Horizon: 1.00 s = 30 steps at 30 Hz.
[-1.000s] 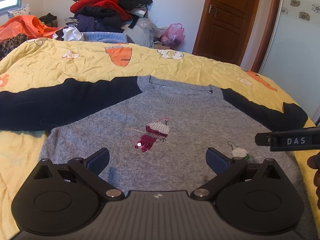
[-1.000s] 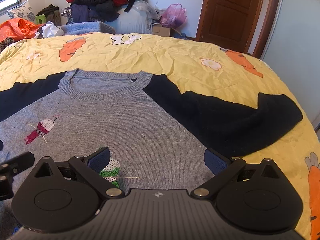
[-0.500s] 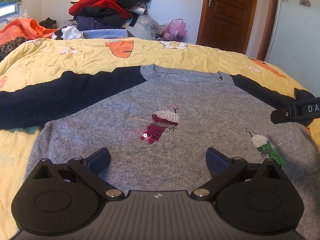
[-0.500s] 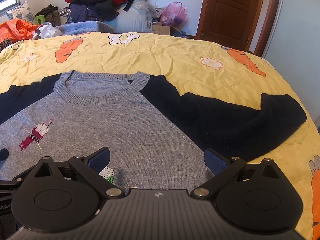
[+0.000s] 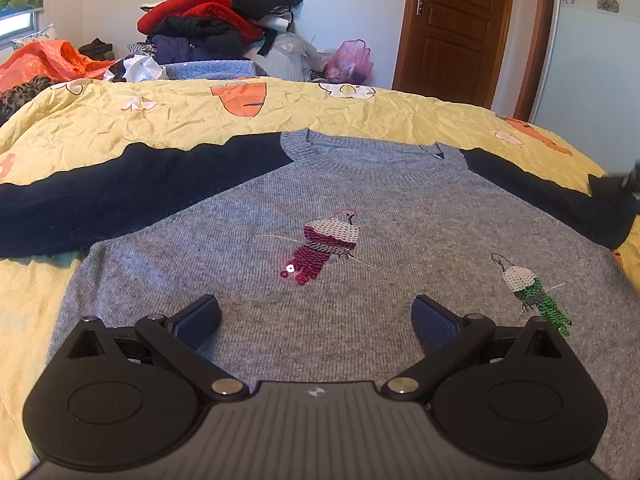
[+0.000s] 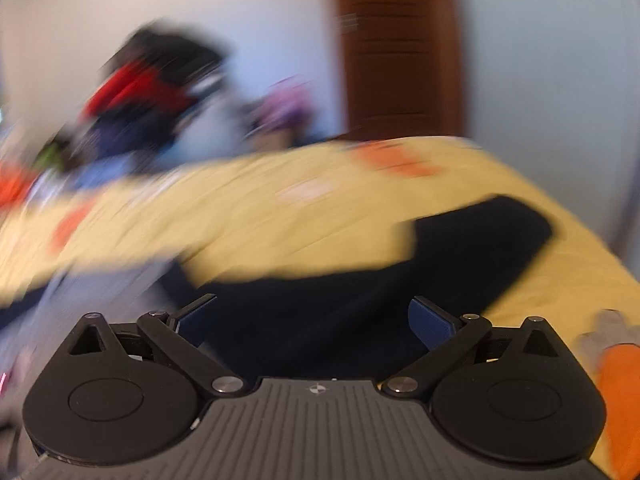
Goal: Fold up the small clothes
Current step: 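Grasp the navy sleeve cuff with the right tool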
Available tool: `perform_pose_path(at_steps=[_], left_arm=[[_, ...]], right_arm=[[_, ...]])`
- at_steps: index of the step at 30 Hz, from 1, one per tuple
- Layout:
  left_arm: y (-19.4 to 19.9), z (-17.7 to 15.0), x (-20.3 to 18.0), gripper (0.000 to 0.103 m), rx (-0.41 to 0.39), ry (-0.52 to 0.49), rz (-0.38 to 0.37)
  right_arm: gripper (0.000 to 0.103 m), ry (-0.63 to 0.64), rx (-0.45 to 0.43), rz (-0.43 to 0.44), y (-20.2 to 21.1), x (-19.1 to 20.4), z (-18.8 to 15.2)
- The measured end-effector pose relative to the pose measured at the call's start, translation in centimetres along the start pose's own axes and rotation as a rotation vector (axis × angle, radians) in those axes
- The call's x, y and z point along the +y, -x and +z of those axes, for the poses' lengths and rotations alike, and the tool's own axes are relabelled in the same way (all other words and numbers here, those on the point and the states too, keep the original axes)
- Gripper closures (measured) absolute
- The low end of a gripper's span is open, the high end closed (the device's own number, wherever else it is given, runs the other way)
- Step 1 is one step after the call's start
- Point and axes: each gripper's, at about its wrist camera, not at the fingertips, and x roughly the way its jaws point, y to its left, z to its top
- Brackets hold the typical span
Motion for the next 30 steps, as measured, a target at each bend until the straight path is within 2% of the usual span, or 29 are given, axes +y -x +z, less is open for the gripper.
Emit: perform_pose_path(at_steps=[2, 6, 9, 13, 17, 18, 19, 21, 27, 30], left_arm=[[0.0, 0.0, 0.0, 0.0, 0.0, 0.0, 0.001], [0.0, 0.0, 0.0, 0.0, -0.001, 0.001, -0.001], [0.0, 0.0, 0.0, 0.0, -0.002, 0.003, -0.003], [0.1, -0.1, 0.1, 0.0, -0.006, 0.011, -0.01], [0.2, -0.1, 0.2, 0.0, -0.009, 0.018, -0.016], [0.2, -0.1, 0.2, 0.0, -0.01, 0.02, -0.017], [0.2, -0.1, 0.3, 0.0, -0.012, 0.022, -0.02], [0.2, -0.1, 0.5, 0.0, -0.016, 0.032, -0.029], [0.5, -0.2, 1.5, 0.0, -0.038, 0.087, -0.073], [0.6, -0.2, 2.0, 0.0, -0.049, 0.117, -0.097]], right_arm=[[0.004, -0.199, -0.035, 0.01, -1.3, -6.0, 1.6], [0.015, -0.596, -0.026, -0.004, -4.3, -16.2, 2.8], [0.021, -0.73, -0.057, -0.026, -5.4, -19.8, 2.4], [0.025, -0.853, -0.063, 0.034, -7.3, -21.3, 1.1], [0.029, -0.809, -0.072, 0.023, -8.5, -20.7, 1.2], [0.036, -0.797, -0.074, 0.02, -8.8, -20.8, 1.5], [0.044, -0.777, -0.067, 0.004, -9.2, -20.4, 1.3], [0.084, -0.743, -0.032, -0.032, -10.0, -20.3, 2.0], [0.086, -0.647, -0.104, -0.072, -8.1, -18.3, 2.8], [0.086, -0.506, -0.183, -0.01, -4.4, -14.1, 4.1]])
